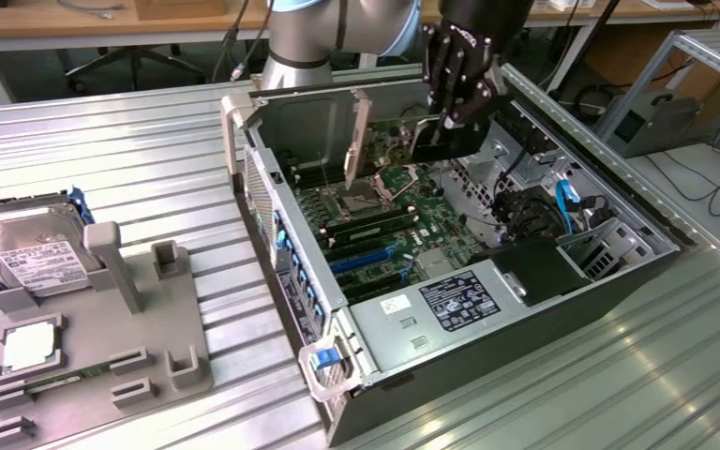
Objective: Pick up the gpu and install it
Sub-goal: 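Insert the gpu into the slot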
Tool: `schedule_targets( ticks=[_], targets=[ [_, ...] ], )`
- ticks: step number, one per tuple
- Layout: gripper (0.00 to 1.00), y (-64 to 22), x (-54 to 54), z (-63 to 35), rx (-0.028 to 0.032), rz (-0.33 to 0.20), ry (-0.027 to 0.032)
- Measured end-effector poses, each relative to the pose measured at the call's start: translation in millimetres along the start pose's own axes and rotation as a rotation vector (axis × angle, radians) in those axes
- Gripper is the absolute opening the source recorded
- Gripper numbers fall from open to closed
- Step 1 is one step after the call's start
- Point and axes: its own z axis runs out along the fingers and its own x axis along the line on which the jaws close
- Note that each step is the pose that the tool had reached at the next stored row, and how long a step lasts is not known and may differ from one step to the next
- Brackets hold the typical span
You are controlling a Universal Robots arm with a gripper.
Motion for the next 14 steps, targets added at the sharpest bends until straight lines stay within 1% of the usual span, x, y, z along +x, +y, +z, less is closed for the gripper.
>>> schedule_targets(
  ticks=[3, 7, 10, 12, 14],
  targets=[
    [0.27, 2.6, 0.2, 0.7, 0.0003, -0.007, -0.0002],
    [0.27, 2.6, 0.2, 1.3, 0.0004, -0.038, -0.0002],
    [0.27, 2.8, 0.1, 1.8, 0.0004, -0.041, 0.0002],
    [0.27, 2.9, 0.2, 4.9, 0.0004, -0.042, 0.0003],
    [0.27, 3.0, 0.2, 11.1, 0.0004, -0.044, 0.0003]
  ],
)
